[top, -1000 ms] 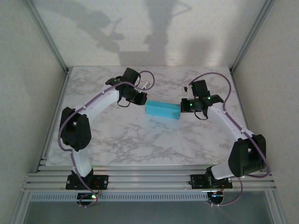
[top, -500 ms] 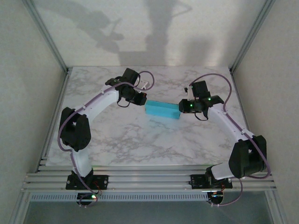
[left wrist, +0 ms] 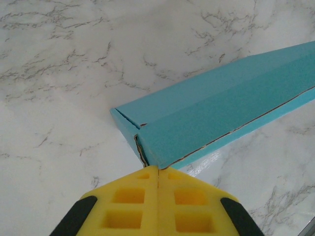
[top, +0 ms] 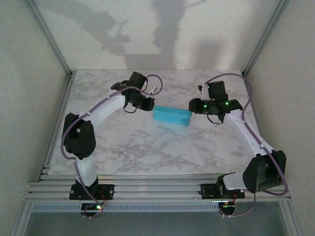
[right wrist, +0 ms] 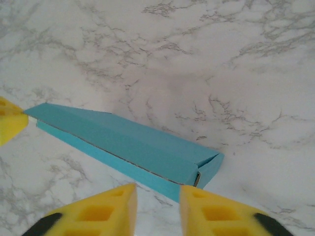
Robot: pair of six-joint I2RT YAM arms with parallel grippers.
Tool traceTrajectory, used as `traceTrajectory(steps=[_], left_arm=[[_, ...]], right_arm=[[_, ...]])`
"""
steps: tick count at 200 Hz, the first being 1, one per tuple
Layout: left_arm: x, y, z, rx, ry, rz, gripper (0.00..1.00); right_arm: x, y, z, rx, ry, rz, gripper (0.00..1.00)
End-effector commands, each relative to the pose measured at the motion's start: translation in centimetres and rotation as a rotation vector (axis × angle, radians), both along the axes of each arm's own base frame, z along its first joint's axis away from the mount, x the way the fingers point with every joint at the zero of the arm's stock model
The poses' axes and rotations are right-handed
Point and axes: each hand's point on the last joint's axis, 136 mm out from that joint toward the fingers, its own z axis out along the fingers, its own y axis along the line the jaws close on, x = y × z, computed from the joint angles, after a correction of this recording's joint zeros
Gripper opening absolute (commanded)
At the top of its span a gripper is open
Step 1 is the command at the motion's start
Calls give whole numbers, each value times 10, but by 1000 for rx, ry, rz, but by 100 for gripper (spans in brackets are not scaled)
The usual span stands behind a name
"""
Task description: Fold the paper box
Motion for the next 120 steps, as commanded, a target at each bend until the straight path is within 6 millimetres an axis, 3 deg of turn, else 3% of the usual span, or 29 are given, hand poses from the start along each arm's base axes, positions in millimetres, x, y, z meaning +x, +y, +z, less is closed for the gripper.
traceTrajectory(steps=[1,52,120], left_arm=[[-3,5,1,33,16,19,6],[-4,4,2,32,17,16,6],[-6,0,1,27,23,10,6]], right_arm=[[14,5,6,26,-10,-11,21],[20,2,-14,-4,28,-29,22],[11,0,-31,-11,68,-37,18]])
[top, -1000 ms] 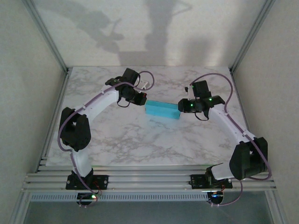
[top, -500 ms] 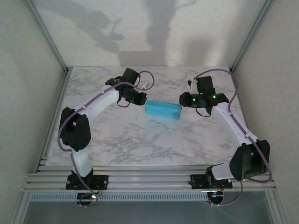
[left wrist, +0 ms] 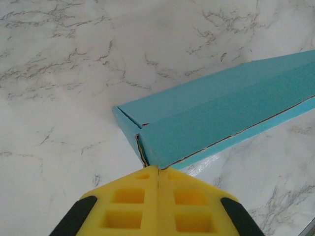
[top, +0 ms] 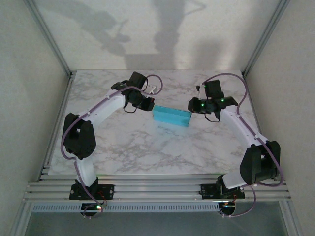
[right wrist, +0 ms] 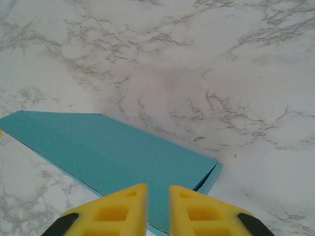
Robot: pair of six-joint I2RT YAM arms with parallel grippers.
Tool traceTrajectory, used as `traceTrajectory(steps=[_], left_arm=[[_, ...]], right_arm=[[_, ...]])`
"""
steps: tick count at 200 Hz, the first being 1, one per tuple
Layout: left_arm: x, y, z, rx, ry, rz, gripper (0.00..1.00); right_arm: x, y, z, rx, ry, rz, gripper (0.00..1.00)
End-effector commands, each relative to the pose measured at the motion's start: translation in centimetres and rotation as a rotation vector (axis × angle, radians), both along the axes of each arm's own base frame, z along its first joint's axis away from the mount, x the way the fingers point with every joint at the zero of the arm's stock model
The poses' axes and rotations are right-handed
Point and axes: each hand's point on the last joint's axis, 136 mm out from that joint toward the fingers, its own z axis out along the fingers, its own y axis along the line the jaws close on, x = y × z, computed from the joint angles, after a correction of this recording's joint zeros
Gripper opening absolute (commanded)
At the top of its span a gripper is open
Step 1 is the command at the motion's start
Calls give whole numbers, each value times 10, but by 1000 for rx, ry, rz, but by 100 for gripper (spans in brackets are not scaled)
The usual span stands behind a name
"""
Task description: Fold the paper box
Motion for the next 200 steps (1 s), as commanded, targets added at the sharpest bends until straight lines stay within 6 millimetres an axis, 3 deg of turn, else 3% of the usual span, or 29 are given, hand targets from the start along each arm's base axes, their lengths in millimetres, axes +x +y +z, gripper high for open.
traceTrajectory(steps=[1,53,93,161,200], left_arm=[[-5,0,0,19,22,9,6],[-5,-4,-1,18,28,7,7],[-6,-6,-3,20,37,4,7],[-8,-9,-3,11,55,7,11],[-10,-11,3,-12,60,8,23]], right_arm=[[-1,-3,-9,-5,11,-19,18],[-10,-4,-20,-3,32,-22,16],[-14,-8,-32,-40,35,-31,26],[-17,-11,-43,-91,16,-42,26],[-18,-13,-47,-115,-5,-51,26]])
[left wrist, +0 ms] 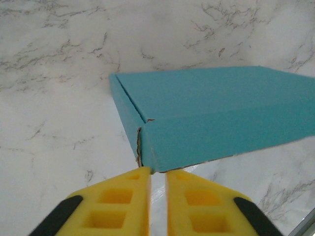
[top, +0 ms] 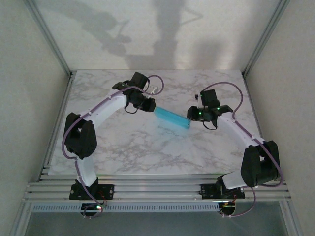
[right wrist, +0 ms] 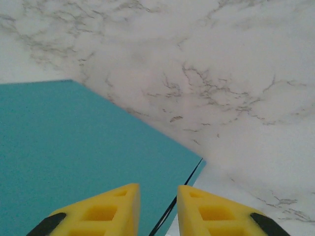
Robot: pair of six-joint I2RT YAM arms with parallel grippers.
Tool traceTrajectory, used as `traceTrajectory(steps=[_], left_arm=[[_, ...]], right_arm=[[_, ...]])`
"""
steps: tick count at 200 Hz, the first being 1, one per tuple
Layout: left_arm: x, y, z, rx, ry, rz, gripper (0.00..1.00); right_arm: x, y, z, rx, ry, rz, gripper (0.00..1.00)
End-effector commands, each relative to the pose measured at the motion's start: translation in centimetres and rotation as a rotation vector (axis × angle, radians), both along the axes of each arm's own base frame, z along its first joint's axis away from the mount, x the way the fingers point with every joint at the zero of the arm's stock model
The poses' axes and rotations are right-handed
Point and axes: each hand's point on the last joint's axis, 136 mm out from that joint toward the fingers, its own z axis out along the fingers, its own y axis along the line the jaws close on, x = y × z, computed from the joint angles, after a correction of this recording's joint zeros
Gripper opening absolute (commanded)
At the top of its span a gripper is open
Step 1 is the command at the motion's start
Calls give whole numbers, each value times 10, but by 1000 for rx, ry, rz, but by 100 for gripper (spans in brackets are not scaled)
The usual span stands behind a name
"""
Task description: Fold the paper box
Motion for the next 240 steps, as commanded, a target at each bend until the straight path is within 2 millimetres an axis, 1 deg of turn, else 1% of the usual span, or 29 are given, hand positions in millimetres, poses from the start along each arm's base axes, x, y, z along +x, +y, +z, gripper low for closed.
traceTrajectory(steps=[1,17,33,44,58,82,94,114,130,146,153,168,188,210,240], left_arm=[[-6,-6,6,-19,28,-2,23],[-5,-7,12,-40,23,7,27],[-5,-8,16,-60,26,12,26],[-4,-9,15,-64,32,10,26],[-4,-10,11,-62,40,11,25],[-4,-6,8,-57,46,22,27],[-3,-1,11,-69,40,42,29],[-6,1,12,-121,57,65,35],[-15,0,6,-157,91,78,39],[-30,-5,-5,-207,132,82,44],[-35,-6,-10,-225,147,84,45],[-45,-9,-22,-257,179,95,46],[-57,-17,-34,-310,223,85,47],[-66,-27,-39,-336,239,56,51],[-72,-36,-51,-335,279,31,52]], right_arm=[[-1,-5,1,-32,-32,-17,26],[0,-7,0,-35,-40,-24,26],[1,-7,1,-33,-49,-29,26],[0,-6,4,-21,-54,-27,26],[-1,0,8,10,-61,-3,29],[-8,20,17,91,-61,102,33],[-13,26,17,107,-40,148,38],[-17,31,8,103,-1,197,46],[-18,34,1,112,18,222,54],[-17,40,-4,141,39,252,62],[-17,42,-6,153,51,263,68],[-14,45,-11,173,74,282,85],[-6,43,-17,195,96,284,98],[2,38,-23,199,115,277,99],[9,37,-33,215,161,287,99]])
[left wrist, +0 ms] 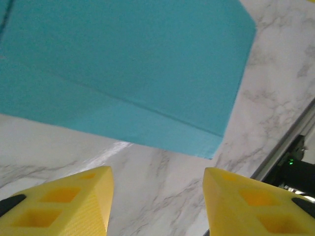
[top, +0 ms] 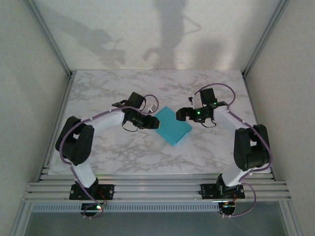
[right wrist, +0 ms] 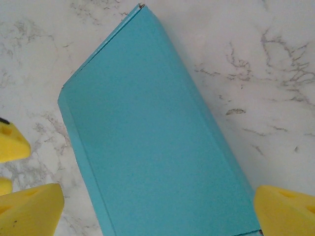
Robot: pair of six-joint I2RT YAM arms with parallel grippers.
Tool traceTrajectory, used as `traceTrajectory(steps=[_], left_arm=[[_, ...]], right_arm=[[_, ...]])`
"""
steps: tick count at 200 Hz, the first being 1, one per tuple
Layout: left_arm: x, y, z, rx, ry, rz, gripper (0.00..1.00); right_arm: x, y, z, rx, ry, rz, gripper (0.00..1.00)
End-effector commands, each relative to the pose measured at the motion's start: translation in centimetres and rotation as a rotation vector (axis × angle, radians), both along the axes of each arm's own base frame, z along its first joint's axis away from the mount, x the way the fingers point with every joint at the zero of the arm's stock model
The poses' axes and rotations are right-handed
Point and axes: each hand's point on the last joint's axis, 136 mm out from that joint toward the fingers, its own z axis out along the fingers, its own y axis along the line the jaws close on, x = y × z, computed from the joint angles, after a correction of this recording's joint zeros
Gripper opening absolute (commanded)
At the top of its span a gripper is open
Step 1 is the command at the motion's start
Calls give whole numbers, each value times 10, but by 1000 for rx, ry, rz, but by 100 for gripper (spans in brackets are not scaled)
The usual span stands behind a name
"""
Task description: Fold the paper box
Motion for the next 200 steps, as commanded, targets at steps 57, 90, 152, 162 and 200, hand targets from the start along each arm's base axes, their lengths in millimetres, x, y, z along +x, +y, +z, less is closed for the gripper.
traceTrajectory(steps=[57,90,152,162,200], left_arm=[[-2,-24,-10,-43,40,-65,52],[-7,-28,-19,-31,65,-82,52],[-10,-32,-29,-18,86,-93,52],[-9,-34,-30,-20,88,-94,52],[-11,-40,-35,-22,93,-100,52]], right_arm=[[14,11,-15,41,66,55,99],[15,16,-22,60,88,70,99],[5,24,-34,87,131,101,99],[4,25,-35,86,134,101,99],[2,26,-39,91,142,95,98]])
